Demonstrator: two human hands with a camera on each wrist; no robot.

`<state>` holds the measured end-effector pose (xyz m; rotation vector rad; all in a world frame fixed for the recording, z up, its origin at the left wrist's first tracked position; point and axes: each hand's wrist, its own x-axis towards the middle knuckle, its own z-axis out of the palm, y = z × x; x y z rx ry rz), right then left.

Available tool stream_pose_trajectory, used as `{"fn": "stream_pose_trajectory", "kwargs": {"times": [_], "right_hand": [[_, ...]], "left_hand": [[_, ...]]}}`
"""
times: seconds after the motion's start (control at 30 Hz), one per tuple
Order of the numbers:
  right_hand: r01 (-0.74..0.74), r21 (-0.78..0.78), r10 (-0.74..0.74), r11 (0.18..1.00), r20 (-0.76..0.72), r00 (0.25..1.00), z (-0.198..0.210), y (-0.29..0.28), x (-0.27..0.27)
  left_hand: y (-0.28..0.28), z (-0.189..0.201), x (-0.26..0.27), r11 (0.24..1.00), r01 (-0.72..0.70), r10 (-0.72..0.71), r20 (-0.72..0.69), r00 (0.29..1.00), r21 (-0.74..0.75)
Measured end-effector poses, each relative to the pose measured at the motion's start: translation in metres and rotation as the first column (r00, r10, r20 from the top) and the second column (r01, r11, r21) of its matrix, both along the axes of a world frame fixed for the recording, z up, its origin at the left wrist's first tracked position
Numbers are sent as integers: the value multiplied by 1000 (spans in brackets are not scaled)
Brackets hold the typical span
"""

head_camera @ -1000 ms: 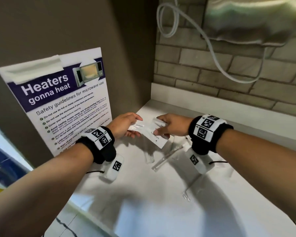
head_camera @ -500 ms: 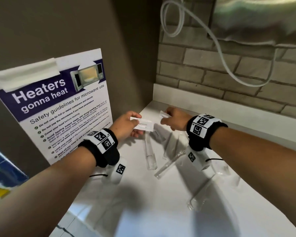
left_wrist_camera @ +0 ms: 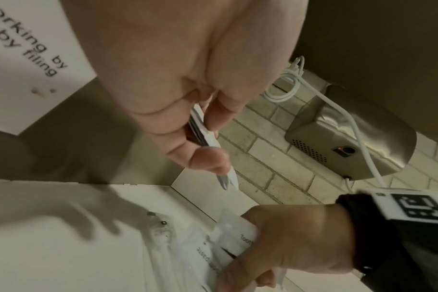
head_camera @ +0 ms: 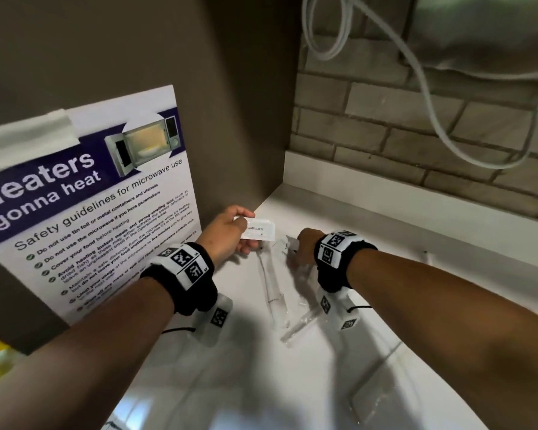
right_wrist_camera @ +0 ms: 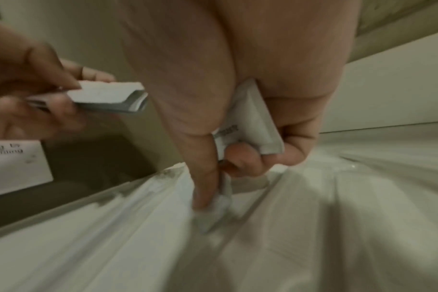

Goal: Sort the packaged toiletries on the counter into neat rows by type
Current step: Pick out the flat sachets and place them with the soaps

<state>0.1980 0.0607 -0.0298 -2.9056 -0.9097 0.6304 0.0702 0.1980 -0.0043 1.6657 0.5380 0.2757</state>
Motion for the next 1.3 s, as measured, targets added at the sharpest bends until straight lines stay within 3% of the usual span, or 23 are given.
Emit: {"fn": "stream_pose_trajectory", "kwargs": {"times": [0.07,0.17,0.23,0.33,0.5,0.63,0.73,0.9,1.13,1.2,1.3], "right_hand": [[15,67,-15,998,-8,1000,8,-9,-3],[103,317,-87,943,-66,994,37,-38,-13],[201,512,-140,835,-157,978,54,-68,-18],[331,724,-196,605,-268,943,76,-114,-31],[424,836,-339,348,-310,888,101,-183,-68],[434,861,-537,264,-243,808,99,-238,-90],[444,883,-615,152,-267,742,98,-290,-108],[506,858,-680,88,-320,660,99,-368,-138],[586,810,-789,-10,-367,493,103,-461,-169],[547,837,-813,6,-314,490,105,-485,-173],[492,870,-784,37,-280,554,107,-515,-177]], "left_hand": [[-2,1,2,1000,-5,6,-18,1000,25],[-13,1,4,999,-16,17,-28,999,41],[-30,2,9,999,6,-5,-33,999,35],[-73,12,17,991,127,-126,-11,992,33],[-169,44,28,922,388,-381,139,914,-21],[-241,64,25,848,523,-492,238,837,-88],[-299,68,19,762,646,-619,246,746,-43],[-375,66,11,645,764,-741,274,613,33],[-442,63,9,613,783,-782,215,584,102],[-458,62,10,586,806,-805,175,567,86],[-479,63,7,511,856,-858,115,501,83]]}}
